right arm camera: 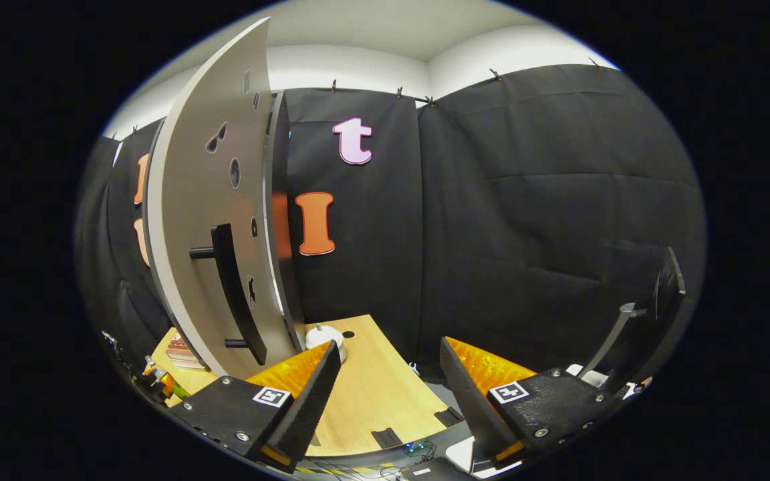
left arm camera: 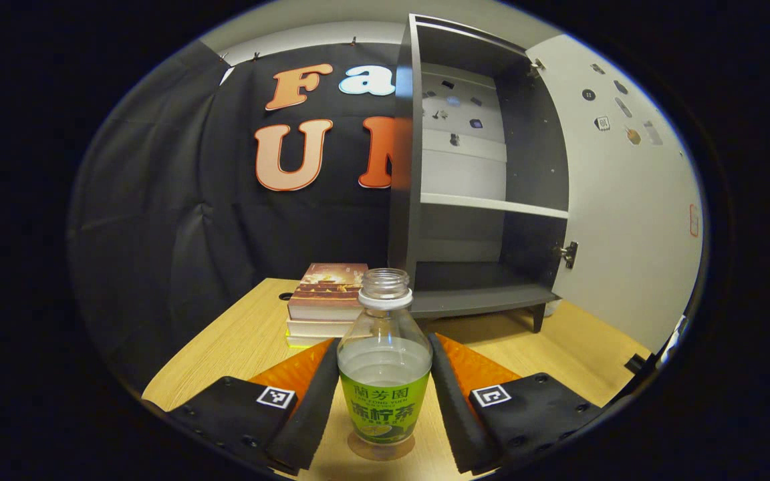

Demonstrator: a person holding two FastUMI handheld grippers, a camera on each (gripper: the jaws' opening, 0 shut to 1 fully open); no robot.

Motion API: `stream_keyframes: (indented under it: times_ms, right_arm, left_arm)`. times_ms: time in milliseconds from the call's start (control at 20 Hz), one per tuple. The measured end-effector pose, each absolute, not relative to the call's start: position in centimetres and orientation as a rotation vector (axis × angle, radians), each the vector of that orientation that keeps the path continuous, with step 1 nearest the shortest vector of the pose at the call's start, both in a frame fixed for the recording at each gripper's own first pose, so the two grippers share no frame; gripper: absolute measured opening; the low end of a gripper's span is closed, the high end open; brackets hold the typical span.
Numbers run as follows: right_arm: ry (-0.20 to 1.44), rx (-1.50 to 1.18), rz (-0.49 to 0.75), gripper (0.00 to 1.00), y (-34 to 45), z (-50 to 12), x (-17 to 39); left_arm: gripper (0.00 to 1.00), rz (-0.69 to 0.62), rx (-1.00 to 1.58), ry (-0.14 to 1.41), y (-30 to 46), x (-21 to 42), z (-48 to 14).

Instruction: Open the cabinet door with the right hand, grasp the bottle in the cabinet with the left hand and place it on the coaster, then close the cabinet door with the right hand.

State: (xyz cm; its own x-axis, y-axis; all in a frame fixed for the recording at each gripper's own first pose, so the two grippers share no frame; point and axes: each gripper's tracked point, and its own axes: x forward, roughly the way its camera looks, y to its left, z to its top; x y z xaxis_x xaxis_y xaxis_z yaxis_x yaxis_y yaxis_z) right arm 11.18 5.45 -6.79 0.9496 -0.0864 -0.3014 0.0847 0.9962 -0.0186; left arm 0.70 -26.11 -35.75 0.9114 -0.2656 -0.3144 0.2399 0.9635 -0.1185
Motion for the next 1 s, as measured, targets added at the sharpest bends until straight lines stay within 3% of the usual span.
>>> stream_keyframes:
  times_ms: [100, 150, 200, 350, 400, 1000]
  right_arm:
    - [0.317, -0.003, -0.094, 0.98, 5.4, -7.1, 11.2]
    - [0.323, -0.001, -0.098, 0.93, 5.3, -7.3, 11.2]
    - [0.329, 0.001, -0.102, 0.98, 5.4, -7.4, 11.2]
    - [0.345, 0.001, -0.107, 0.98, 5.2, -7.8, 10.9]
    - [0.350, -0.004, -0.109, 0.93, 5.1, -7.9, 10.9]
    - [0.362, 0.013, -0.104, 0.93, 5.5, -8.2, 10.4]
  left_arm:
    - [0.81, -0.261, -0.097, 0.346, -26.4, 0.9, -37.3]
    - [0.81, -0.255, -0.104, 0.360, -26.4, 0.9, -38.1]
    - [0.81, -0.250, -0.102, 0.371, -26.4, 0.8, -38.9]
    - [0.81, -0.231, -0.087, 0.388, -26.0, 0.4, -40.7]
    - [0.81, -0.228, -0.095, 0.364, -25.8, 0.6, -40.3]
    - [0.83, -0.226, -0.095, 0.384, -25.6, -0.6, -40.5]
